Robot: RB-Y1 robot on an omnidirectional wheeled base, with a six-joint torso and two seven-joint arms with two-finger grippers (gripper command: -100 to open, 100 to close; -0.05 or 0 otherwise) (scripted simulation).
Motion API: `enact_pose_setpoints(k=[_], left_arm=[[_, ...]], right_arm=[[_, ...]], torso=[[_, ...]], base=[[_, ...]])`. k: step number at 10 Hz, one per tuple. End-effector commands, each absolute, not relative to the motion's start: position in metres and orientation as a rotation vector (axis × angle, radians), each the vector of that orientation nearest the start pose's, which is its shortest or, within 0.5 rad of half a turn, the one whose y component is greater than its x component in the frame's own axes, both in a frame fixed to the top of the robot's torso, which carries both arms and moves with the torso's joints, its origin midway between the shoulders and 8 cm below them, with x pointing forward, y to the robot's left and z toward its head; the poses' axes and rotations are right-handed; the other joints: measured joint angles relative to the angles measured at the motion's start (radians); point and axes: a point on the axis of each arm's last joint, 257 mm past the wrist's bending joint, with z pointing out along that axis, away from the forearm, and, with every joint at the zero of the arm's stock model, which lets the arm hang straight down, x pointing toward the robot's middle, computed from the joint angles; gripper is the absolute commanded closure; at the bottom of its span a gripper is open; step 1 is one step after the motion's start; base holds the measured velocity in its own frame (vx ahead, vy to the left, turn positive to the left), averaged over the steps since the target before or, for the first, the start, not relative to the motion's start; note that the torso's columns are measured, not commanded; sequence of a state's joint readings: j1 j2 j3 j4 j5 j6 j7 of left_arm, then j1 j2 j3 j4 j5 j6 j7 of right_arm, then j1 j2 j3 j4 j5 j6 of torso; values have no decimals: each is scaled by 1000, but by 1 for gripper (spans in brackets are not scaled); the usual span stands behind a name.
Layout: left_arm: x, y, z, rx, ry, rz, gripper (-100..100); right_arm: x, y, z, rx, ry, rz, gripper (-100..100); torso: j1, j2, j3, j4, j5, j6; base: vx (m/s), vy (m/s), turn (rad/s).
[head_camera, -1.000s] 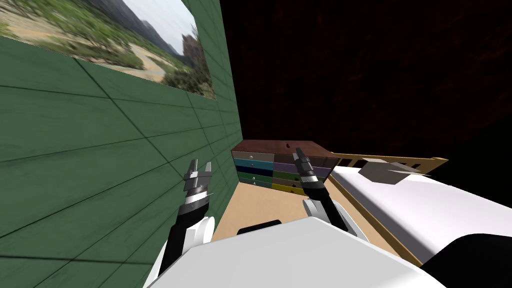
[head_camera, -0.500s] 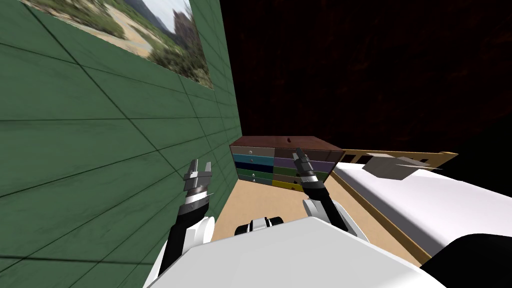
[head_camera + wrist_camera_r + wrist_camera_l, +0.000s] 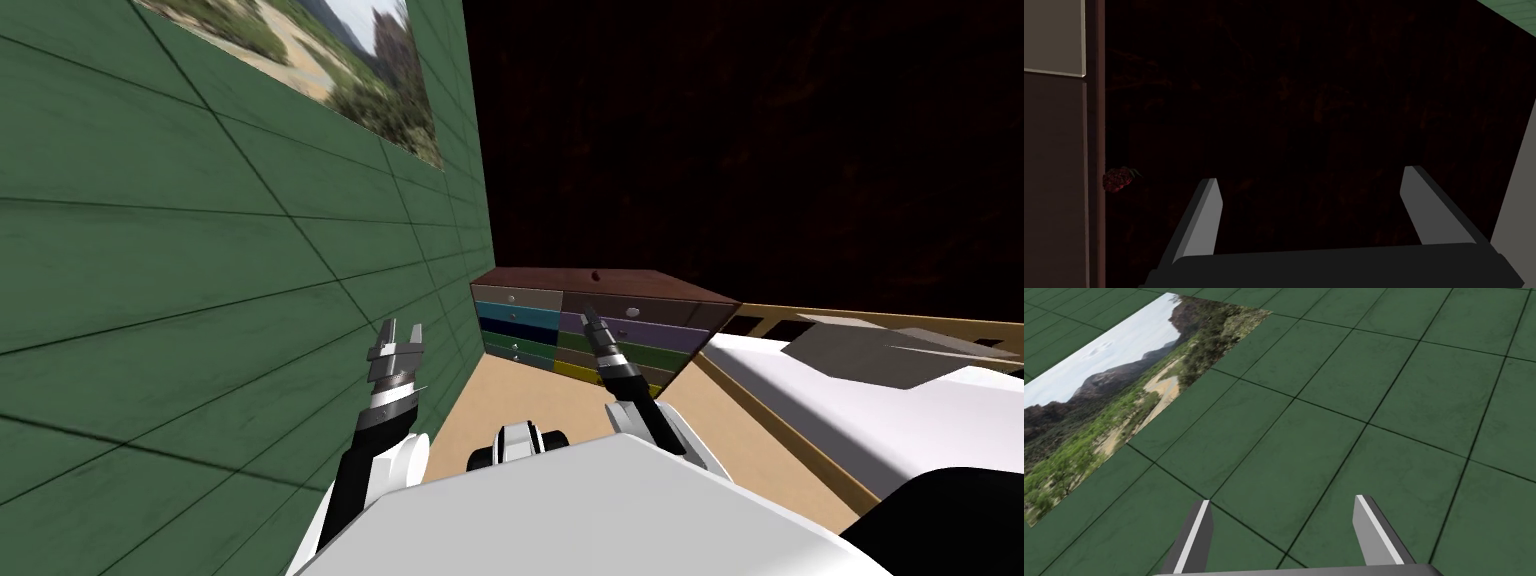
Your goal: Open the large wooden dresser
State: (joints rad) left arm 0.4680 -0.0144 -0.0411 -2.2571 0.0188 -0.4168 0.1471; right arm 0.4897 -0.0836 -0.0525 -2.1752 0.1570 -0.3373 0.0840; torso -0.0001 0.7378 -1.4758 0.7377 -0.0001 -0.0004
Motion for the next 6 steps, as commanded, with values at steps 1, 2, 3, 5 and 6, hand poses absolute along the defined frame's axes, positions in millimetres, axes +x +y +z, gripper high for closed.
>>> enact_pose_setpoints(k=[1, 2, 3, 5, 6], left_arm=[[366, 268, 8, -807, 598, -1484, 0], [366, 268, 8, -807, 598, -1484, 0], [366, 268, 8, -807, 598, -1484, 0], [366, 268, 8, -807, 598, -1484, 0], [366, 268, 8, -807, 598, -1484, 0]], right_arm=[[400, -296, -110, 712, 1105, 910, -100], [401, -297, -117, 724, 1116, 904, -100], [405, -301, -148, 758, 1192, 856, -100], [407, -304, -177, 780, 1264, 810, -100], [408, -306, -182, 794, 1275, 800, -100]], torso=[[1, 0, 0, 0, 0, 0], [0, -1, -1, 0, 0, 0], [0, 0, 0, 0, 0, 2], [0, 1, 0, 1, 0, 1], [0, 0, 0, 0, 0, 0]], base=[[54, 17, 453], [48, 7, 180], [50, 16, 349], [41, 10, 250], [38, 5, 182]])
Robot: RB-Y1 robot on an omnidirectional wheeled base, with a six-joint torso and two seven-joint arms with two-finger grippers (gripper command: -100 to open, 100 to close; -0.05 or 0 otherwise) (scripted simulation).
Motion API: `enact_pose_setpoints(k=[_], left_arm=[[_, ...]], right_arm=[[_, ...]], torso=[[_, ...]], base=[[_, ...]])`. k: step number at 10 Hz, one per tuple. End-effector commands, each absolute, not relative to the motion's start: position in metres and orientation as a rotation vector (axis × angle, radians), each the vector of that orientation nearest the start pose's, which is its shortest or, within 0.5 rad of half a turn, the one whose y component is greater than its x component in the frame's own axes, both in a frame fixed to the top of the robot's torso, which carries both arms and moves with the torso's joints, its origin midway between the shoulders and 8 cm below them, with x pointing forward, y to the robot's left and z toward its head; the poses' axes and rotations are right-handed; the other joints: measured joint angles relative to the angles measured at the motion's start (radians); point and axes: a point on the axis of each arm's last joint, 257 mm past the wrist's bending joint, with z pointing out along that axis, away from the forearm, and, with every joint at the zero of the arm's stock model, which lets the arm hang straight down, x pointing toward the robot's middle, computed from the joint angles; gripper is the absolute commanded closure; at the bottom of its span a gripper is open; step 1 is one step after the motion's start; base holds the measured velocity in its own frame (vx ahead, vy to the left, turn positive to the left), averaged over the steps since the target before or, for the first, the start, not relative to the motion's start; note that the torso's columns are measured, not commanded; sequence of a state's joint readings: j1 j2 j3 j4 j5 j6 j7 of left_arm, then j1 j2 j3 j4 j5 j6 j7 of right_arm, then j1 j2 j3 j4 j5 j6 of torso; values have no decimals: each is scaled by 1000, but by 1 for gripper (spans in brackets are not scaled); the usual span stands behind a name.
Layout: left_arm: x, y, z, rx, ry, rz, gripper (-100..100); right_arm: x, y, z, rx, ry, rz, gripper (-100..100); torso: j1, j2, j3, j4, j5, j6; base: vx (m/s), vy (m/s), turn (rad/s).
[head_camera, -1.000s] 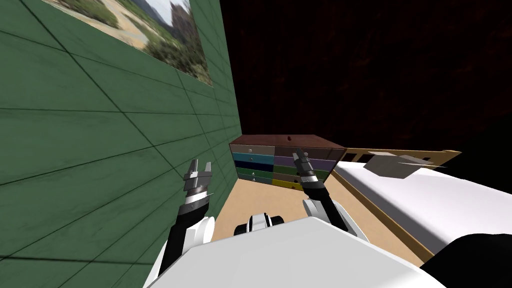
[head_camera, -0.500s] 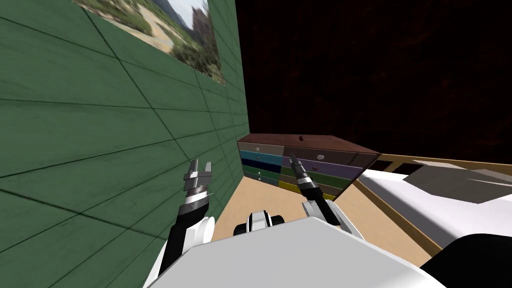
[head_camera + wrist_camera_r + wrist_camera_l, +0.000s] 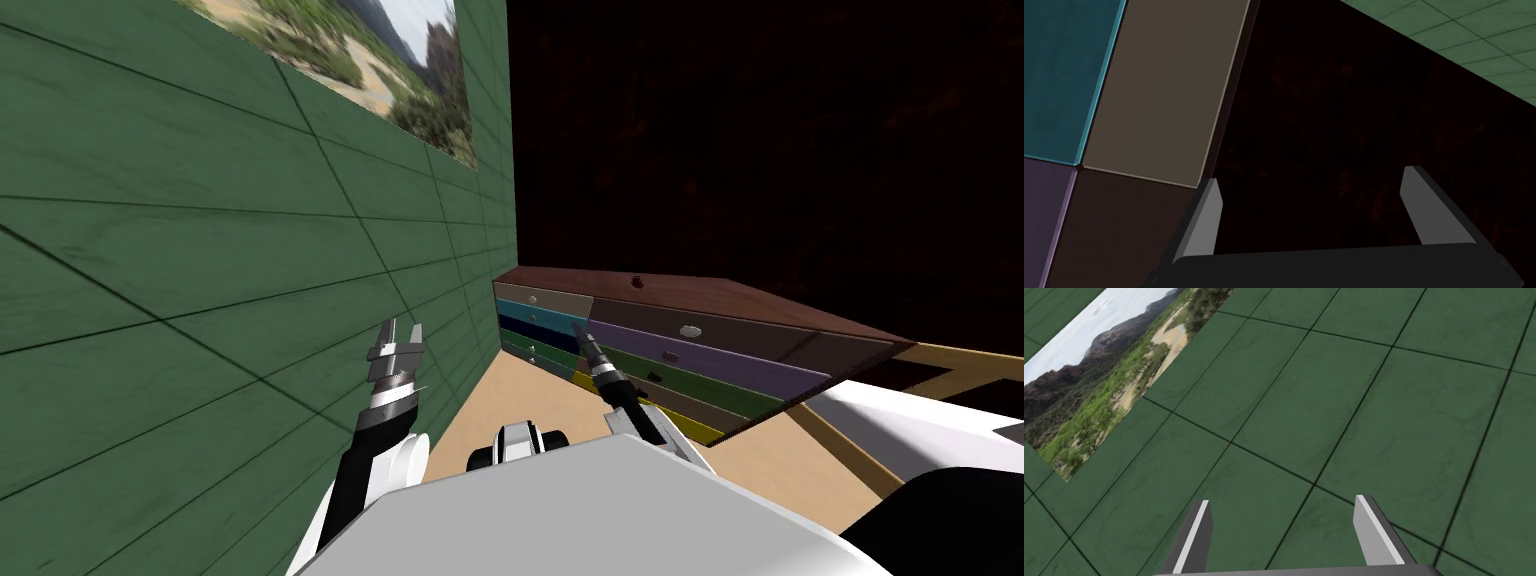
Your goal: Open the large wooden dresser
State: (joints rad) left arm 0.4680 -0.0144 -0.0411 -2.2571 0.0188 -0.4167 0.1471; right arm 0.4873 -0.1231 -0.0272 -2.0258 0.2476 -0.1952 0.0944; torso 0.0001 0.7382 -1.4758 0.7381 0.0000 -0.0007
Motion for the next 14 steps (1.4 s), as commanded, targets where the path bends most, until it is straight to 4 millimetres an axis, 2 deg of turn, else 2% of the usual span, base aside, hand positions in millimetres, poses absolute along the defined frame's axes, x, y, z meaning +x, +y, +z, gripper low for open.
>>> enact_pose_setpoints(k=[1, 2, 3, 4, 5, 6, 10, 11, 12, 14], left_arm=[[366, 268, 8, -807, 598, -1484, 0], [366, 268, 8, -807, 598, -1484, 0], [366, 268, 8, -807, 598, -1484, 0], [366, 268, 8, -807, 598, -1484, 0], [366, 268, 8, -807, 598, -1484, 0], [366, 268, 8, -807, 598, -1484, 0], [366, 268, 8, -807, 598, -1484, 0], [366, 268, 8, -807, 598, -1484, 0], [366, 268, 8, -807, 598, -1484, 0], [366, 268, 8, -807, 598, -1484, 0]], right_arm=[[407, -309, -214, 817, 1351, 747, -100], [407, -311, -218, 832, 1361, 736, -100], [404, -315, -251, 852, 1439, 679, -100], [403, -318, -257, 870, 1451, 664, -100], [398, -323, -286, 886, 1525, 601, -100], [395, -326, -296, 907, 1544, 584, -100], [367, -346, -374, 974, 1729, 402, -100], [367, -346, -375, 976, 1731, 400, -100], [351, -353, -406, 986, 1809, 321, -100], [346, -357, -412, 1007, 1823, 297, -100]], torso=[[0, 0, 0, 0, 0, 1], [0, -1, 0, 0, 0, 0], [0, 0, 0, 0, 0, 1], [0, -1, 0, 0, 0, 0], [0, 0, 0, 0, 0, 1], [0, -1, 0, 0, 0, 0], [0, -1, -1, 0, 0, 0], [0, 0, 0, 0, 0, 2], [0, 1, 1, 0, 0, 1], [0, 0, 0, 0, 0, 1]], base=[[50, 9, 329], [41, 4, 193], [49, 14, 338], [47, 5, 307], [56, -1, 418], [47, -8, 257], [52, -7, 327], [23, -8, 19], [40, -4, 328], [33, -15, 208]])
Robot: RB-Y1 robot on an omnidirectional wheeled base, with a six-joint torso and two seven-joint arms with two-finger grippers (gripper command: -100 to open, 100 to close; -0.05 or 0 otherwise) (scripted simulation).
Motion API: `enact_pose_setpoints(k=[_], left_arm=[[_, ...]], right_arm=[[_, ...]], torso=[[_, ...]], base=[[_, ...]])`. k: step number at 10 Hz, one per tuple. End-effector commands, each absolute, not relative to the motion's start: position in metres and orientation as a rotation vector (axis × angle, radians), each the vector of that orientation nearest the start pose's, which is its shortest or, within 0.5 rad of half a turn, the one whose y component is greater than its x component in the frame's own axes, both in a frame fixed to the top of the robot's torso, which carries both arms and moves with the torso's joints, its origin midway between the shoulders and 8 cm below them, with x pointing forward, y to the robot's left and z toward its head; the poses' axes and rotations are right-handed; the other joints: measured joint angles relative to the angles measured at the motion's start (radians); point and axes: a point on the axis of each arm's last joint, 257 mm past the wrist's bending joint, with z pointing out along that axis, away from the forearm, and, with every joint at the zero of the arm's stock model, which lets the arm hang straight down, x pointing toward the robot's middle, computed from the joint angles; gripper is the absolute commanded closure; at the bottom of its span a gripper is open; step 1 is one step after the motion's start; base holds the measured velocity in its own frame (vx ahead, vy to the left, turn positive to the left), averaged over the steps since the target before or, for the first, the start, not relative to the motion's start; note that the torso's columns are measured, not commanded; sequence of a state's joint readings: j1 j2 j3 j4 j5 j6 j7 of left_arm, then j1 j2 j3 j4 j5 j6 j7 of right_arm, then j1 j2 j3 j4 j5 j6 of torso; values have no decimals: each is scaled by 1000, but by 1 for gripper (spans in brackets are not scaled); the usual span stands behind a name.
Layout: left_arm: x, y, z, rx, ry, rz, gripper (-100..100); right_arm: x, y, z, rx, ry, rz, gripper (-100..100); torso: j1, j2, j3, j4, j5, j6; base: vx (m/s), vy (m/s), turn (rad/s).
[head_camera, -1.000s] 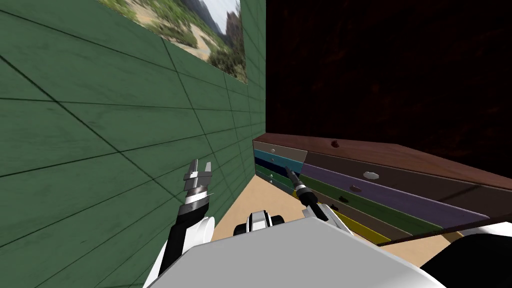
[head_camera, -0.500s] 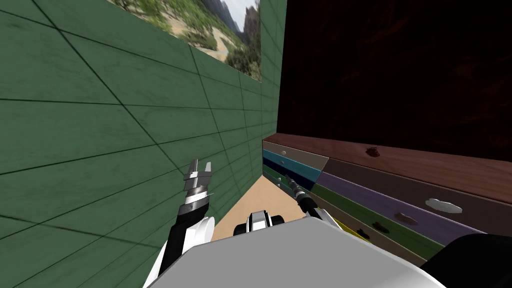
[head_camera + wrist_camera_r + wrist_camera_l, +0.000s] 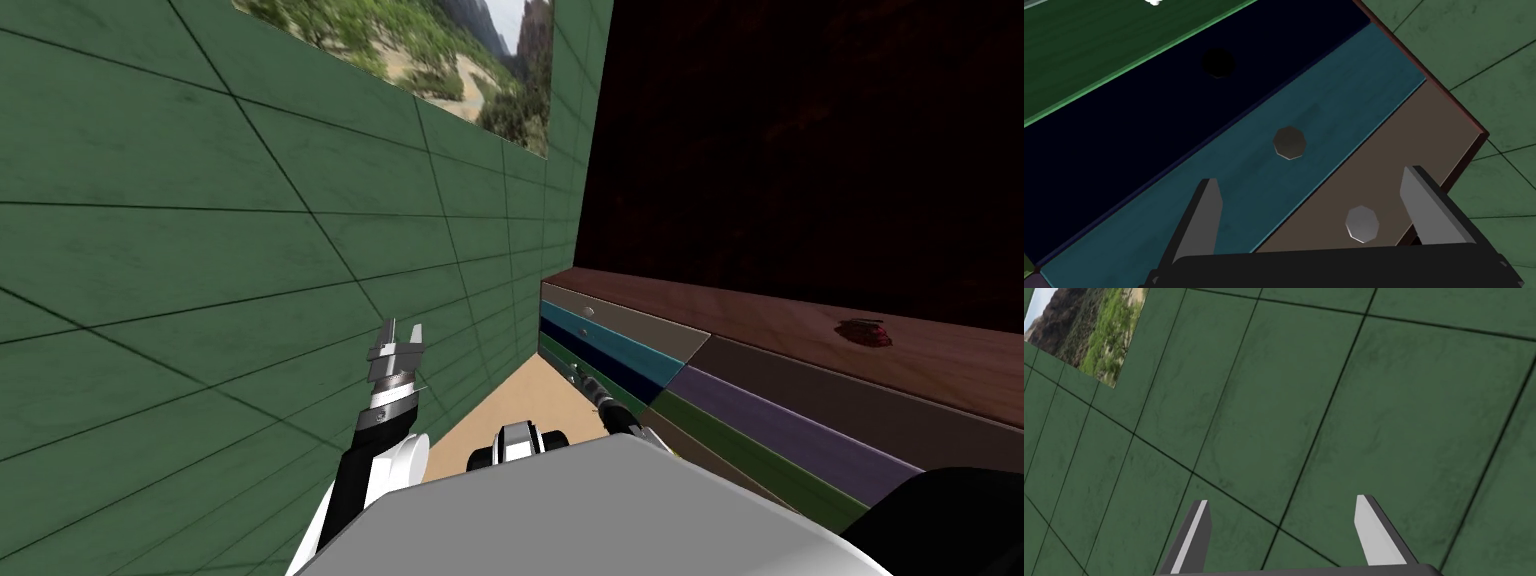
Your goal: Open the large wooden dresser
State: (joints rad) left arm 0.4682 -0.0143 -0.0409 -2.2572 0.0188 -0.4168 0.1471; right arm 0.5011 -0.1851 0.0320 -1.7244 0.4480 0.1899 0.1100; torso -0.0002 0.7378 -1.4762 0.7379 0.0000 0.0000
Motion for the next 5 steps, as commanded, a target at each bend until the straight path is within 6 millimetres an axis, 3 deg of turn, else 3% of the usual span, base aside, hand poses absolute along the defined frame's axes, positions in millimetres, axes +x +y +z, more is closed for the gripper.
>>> enact_pose_setpoints(k=[1, 4, 5], left_arm=[[366, 268, 8, -807, 598, -1484, 0], [366, 268, 8, -807, 598, -1484, 0], [366, 268, 8, -807, 598, -1484, 0]], right_arm=[[330, -366, -436, 1013, 1891, 212, -100], [297, -381, -476, 1050, 1993, 80, -100], [294, -383, -479, 1056, 2001, 71, -100]], torso=[[0, 1, 0, 0, 0, 1], [0, -1, 0, 0, 0, 0], [0, 0, 0, 0, 0, 0]], base=[[41, -19, 321], [51, -24, 347], [22, -14, 63]])
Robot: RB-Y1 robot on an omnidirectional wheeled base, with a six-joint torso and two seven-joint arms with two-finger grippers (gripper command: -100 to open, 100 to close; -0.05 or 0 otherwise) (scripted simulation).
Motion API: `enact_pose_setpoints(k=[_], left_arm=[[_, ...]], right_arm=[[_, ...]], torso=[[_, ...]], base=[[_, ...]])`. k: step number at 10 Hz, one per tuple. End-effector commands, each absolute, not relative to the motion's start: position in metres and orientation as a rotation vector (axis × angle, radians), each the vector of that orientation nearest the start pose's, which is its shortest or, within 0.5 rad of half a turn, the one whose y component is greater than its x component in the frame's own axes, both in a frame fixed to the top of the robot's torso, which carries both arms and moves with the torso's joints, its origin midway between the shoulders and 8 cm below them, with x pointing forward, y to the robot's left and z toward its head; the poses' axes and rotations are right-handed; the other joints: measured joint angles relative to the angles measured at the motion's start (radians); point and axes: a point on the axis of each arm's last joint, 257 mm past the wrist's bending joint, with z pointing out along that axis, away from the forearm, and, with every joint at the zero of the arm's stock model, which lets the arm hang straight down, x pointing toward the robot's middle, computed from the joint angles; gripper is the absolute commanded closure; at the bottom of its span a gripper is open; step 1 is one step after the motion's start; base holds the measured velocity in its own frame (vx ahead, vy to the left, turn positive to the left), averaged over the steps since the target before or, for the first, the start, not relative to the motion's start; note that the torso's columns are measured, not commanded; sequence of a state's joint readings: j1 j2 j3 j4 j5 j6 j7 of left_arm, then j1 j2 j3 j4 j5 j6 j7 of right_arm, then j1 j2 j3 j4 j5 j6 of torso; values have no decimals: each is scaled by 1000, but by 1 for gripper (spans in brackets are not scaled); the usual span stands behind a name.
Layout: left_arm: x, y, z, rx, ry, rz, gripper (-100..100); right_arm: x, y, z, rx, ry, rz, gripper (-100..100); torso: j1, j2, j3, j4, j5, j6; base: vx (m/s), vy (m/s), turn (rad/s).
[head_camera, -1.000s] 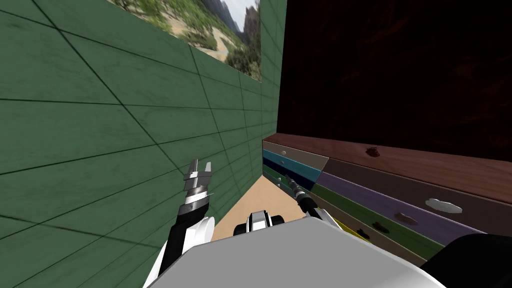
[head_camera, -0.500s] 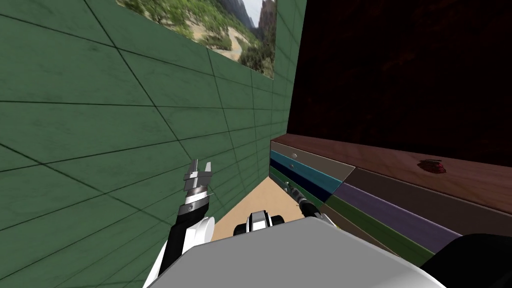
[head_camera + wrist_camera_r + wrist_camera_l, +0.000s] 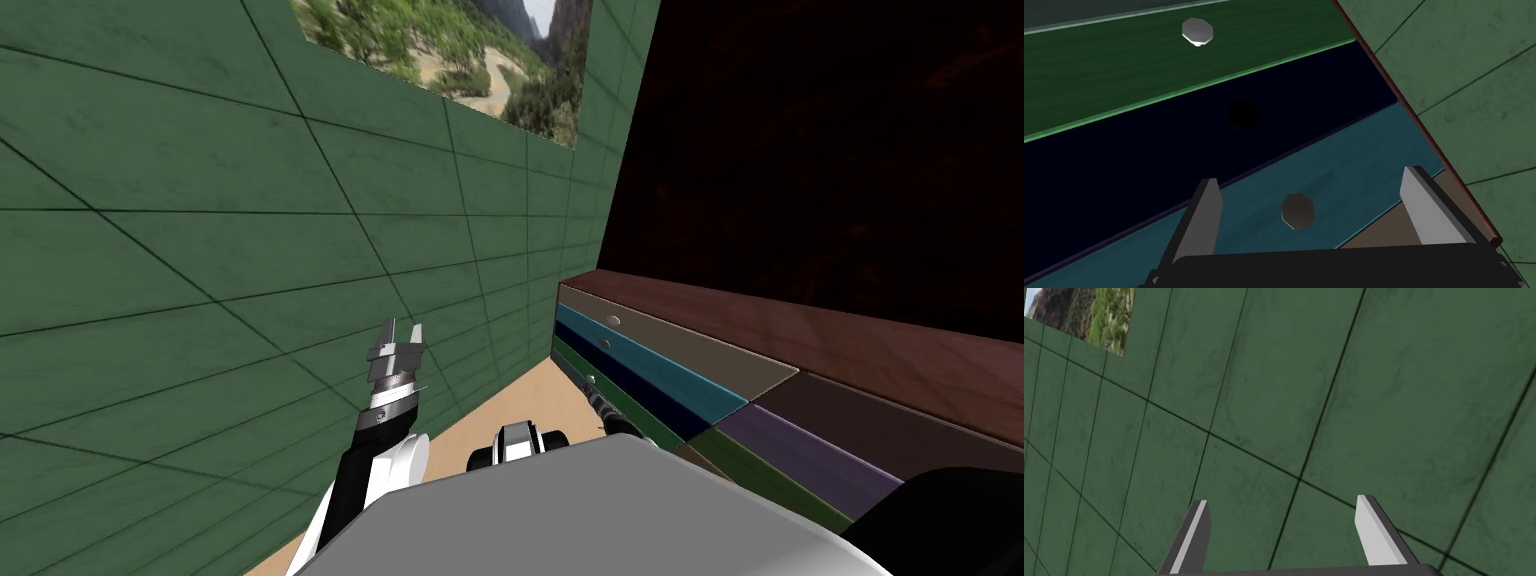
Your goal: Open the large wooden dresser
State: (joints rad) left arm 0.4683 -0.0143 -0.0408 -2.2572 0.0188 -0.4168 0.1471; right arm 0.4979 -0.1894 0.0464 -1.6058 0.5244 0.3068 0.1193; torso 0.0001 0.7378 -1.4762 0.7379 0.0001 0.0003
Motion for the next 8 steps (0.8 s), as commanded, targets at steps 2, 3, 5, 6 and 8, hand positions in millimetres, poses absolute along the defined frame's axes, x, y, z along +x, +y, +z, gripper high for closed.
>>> enact_pose_setpoints(k=[2, 3, 5, 6, 8], left_arm=[[366, 268, 8, -807, 598, -1484, 0], [366, 268, 8, -807, 598, -1484, 0], [366, 268, 8, -807, 598, -1484, 0], [366, 268, 8, -807, 598, -1484, 0], [366, 268, 8, -807, 598, -1484, 0]], right_arm=[[263, -396, -507, 1072, 2083, -47, -100], [248, -402, -520, 1051, 2131, -115, -100], [230, -410, -532, 1086, 2162, -176, -100], [205, -418, -549, 1071, 2224, -262, -100], [195, -423, -551, 1094, 2235, -305, -100]], torso=[[0, 1, 1, 0, 0, -1], [-1, 0, 0, 0, 0, 0], [0, 0, 0, 0, 0, 0], [1, 1, 1, 0, 0, 1], [0, 0, 0, 0, 0, 0]], base=[[38, -27, 355], [48, -34, 321], [28, -27, 206], [27, -30, 292], [21, -28, 213]])
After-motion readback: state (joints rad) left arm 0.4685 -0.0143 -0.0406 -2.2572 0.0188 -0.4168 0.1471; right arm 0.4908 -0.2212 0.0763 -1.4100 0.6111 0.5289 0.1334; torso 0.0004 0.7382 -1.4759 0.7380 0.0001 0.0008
